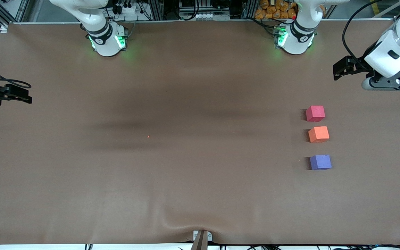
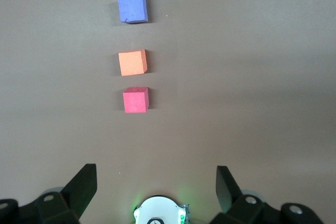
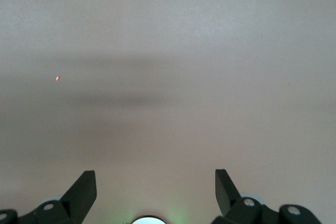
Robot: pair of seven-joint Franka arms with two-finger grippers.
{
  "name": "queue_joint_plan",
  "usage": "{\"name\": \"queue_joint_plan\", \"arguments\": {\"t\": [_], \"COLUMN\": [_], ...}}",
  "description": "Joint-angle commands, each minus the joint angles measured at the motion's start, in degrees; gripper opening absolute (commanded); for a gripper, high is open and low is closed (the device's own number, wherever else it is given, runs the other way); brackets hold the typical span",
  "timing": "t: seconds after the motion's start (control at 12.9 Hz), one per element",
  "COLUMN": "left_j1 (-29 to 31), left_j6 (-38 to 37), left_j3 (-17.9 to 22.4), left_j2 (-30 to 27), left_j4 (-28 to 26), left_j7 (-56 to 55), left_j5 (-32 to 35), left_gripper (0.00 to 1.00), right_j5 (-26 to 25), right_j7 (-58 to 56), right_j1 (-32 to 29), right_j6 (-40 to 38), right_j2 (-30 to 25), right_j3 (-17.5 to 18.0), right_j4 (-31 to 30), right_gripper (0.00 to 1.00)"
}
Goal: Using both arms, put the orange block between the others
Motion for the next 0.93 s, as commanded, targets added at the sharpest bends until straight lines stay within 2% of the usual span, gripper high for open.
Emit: {"name": "queue_joint_plan", "arguments": {"t": [0.0,0.39,0.54,0.7,0.85], "left_j1": [-0.52,-0.08,-0.60,-2.70,-2.19], "left_j6": [-0.30,-0.21,-0.30,-0.21,-0.21], "left_j3": [0.89,1.50,3.25,7.63,8.71], "left_j2": [-3.29,-4.35,-4.44,-7.24,-8.30], "left_j4": [-2.77,-2.95,-3.73,-6.36,-6.73], "left_j7": [-0.12,-2.94,-2.23,-0.49,2.33], "left_j5": [-1.04,-0.16,-0.16,-0.16,-0.24], "left_gripper": [1.00,1.00,1.00,1.00,1.00], "right_j5": [-0.28,-0.11,-0.11,-0.02,-0.02], "right_j7": [0.17,0.26,0.26,0.26,0.35], "right_j1": [-0.52,-0.26,-0.17,-0.17,-0.17], "right_j6": [-0.52,-0.61,-0.69,-1.30,-2.45], "right_j2": [0.22,-0.05,-0.05,-0.14,-0.22], "right_j3": [0.35,0.44,0.53,0.61,0.61], "right_j4": [0.78,0.96,0.96,0.96,1.04], "right_gripper": [1.00,1.00,1.00,1.00,1.00]}}
